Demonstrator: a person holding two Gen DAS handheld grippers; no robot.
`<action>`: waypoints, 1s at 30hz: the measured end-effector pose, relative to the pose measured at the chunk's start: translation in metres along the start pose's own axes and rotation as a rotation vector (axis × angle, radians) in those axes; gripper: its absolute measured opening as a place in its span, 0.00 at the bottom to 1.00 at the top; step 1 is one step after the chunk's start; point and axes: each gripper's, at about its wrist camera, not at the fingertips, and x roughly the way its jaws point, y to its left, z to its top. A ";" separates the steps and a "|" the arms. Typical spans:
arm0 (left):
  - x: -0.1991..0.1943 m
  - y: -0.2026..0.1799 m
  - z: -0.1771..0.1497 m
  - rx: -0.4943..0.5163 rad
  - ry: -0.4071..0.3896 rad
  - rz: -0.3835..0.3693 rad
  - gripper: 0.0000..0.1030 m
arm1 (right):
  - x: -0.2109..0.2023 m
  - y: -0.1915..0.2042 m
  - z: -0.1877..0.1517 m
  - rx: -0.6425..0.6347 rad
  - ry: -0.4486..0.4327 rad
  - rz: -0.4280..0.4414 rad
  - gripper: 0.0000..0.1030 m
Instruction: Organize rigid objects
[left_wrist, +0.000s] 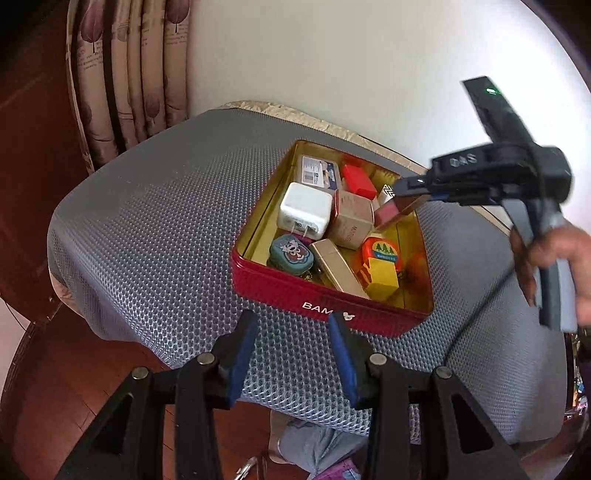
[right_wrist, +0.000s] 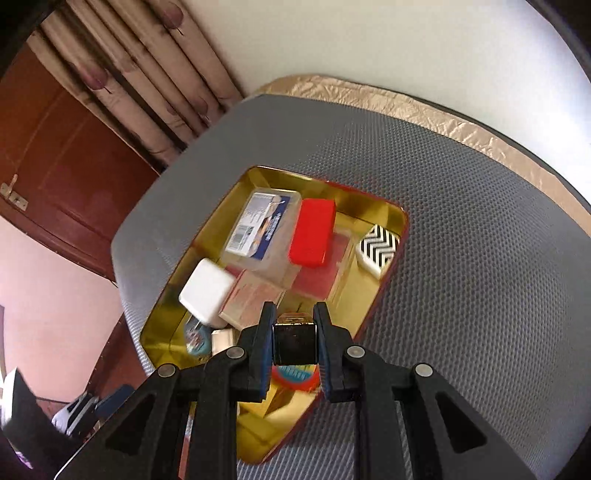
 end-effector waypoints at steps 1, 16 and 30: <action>0.000 0.000 0.000 0.001 -0.002 0.002 0.40 | 0.005 -0.001 0.006 0.006 0.006 -0.005 0.22; -0.001 0.007 -0.001 0.000 -0.100 0.083 0.41 | -0.075 -0.019 -0.100 0.057 -0.514 -0.083 0.66; -0.023 -0.026 0.007 0.167 -0.151 0.073 0.41 | -0.143 0.038 -0.206 -0.017 -0.665 -0.180 0.89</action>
